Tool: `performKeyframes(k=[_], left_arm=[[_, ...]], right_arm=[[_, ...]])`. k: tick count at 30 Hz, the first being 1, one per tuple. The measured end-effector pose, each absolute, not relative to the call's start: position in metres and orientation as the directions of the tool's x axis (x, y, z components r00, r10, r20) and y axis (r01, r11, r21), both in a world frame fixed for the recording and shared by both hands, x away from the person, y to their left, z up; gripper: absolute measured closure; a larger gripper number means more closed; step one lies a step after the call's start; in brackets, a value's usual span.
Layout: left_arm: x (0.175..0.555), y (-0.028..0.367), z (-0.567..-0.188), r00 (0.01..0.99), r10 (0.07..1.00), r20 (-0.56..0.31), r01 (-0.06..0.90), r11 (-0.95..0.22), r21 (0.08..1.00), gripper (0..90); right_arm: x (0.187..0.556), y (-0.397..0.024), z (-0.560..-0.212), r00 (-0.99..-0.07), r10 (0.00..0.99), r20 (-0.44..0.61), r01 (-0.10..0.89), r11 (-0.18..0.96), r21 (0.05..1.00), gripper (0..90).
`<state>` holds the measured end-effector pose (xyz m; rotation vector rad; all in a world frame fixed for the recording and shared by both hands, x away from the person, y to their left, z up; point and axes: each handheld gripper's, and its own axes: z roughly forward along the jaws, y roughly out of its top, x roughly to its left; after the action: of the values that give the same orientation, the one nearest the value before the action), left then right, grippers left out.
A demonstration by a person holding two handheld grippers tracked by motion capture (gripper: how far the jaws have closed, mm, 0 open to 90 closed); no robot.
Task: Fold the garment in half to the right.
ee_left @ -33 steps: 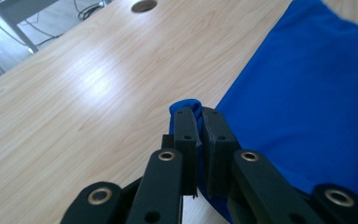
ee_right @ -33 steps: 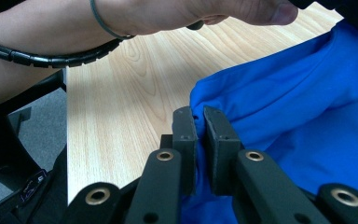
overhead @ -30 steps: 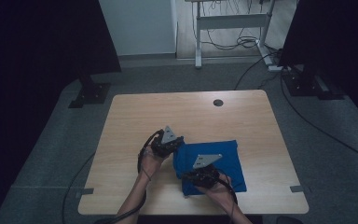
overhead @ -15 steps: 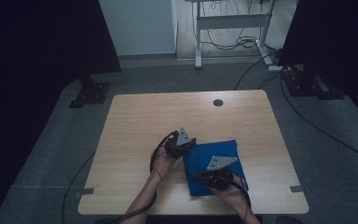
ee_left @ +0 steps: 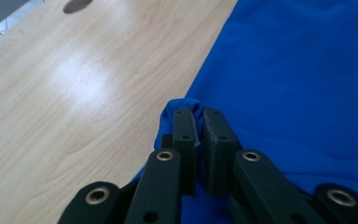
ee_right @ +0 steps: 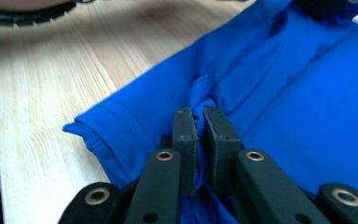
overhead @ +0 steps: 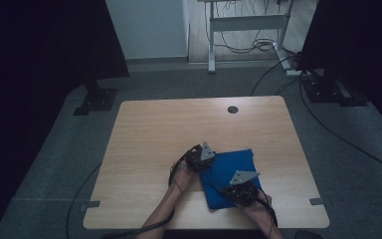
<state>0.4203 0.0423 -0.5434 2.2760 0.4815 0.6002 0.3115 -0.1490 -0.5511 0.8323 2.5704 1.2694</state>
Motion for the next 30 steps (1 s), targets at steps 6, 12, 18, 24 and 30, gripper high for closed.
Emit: performKeyframes(k=[6,12,18,24,30], left_arm=[[0.422,0.048,-0.545,0.825,0.506,0.251,0.192,-0.669,0.719,83.6],[0.421,0.061,-0.543,0.821,0.516,0.242,0.213,-0.672,0.709,83.7],[0.419,0.082,-0.541,0.807,0.541,0.236,0.247,-0.673,0.698,83.8],[0.416,0.100,-0.539,0.791,0.563,0.240,0.273,-0.676,0.685,84.6],[0.415,0.103,-0.533,0.782,0.560,0.272,0.253,-0.685,0.683,85.8]], right_arm=[[0.312,-0.145,-0.554,-0.829,0.547,0.115,0.422,0.478,0.771,83.2],[0.310,-0.129,-0.555,-0.841,0.528,0.121,0.412,0.479,0.775,83.1],[0.312,-0.108,-0.556,-0.852,0.508,0.128,0.404,0.481,0.778,83.2],[0.314,-0.087,-0.555,-0.864,0.488,0.128,0.392,0.491,0.778,83.2],[0.314,-0.081,-0.552,-0.868,0.479,0.129,0.386,0.490,0.782,83.8]])
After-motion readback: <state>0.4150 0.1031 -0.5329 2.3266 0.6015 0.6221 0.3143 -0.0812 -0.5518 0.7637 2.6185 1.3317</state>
